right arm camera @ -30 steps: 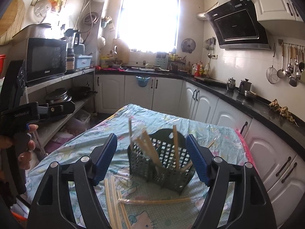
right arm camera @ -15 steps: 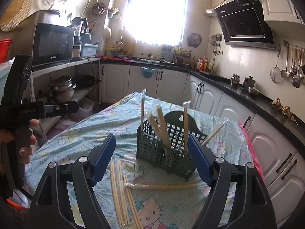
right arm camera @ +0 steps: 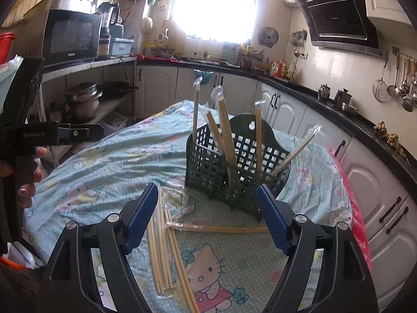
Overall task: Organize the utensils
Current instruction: 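Move both tools back to the loose chopsticks beside the caddy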
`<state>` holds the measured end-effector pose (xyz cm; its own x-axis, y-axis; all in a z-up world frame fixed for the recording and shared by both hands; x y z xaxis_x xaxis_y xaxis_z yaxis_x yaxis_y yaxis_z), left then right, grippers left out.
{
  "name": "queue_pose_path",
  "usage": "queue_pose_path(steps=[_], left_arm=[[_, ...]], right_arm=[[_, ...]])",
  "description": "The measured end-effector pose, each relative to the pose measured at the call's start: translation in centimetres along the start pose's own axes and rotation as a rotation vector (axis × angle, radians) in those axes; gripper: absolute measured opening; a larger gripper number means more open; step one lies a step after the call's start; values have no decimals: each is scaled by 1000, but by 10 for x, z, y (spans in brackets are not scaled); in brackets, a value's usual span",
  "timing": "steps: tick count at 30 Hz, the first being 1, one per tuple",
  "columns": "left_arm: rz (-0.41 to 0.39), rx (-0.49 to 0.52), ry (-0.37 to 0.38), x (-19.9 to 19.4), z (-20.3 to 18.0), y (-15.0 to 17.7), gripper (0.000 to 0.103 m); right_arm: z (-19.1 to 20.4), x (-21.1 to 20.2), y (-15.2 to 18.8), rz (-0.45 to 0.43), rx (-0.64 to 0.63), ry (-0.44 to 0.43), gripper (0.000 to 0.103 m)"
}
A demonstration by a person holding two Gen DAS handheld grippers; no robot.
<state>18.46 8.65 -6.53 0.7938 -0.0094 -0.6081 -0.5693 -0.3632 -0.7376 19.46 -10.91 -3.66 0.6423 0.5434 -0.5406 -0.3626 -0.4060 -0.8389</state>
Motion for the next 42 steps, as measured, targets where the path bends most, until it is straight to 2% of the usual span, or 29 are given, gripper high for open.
queue_pose_path(steps=[10,16,21,23,29,42], left_arm=[[80,3,-8,23,5,23,92],[138,6,-2,38,6,39,91],[187,15,14,49,1,53,73],[205,18,18,53,-1,58,63],[241,16,37,64,-6,64,49],[318,-17,66,105,-19,49,33]], right_arm=[[2,19,26,75,-18,-9,75],[7,32,42,126,-80,2,75],[11,46,56,168,-130,-3,75],[12,52,61,185,-140,-11,74],[8,72,75,232,-154,-13,74],[10,106,83,286,-221,-32,71]])
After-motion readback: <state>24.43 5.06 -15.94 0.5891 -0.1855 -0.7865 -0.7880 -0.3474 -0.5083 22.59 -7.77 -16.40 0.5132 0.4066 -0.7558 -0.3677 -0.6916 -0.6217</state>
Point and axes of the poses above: each gripper's, at about its wrist camera, not at the fingertips, and x roughly the way its jaws point, z to its left, y to its underside, the point moved 10 cm from there along x, roughly the way its jaws point, and after that the axes turned 10 degrees about -y, right-handed, at the moved point
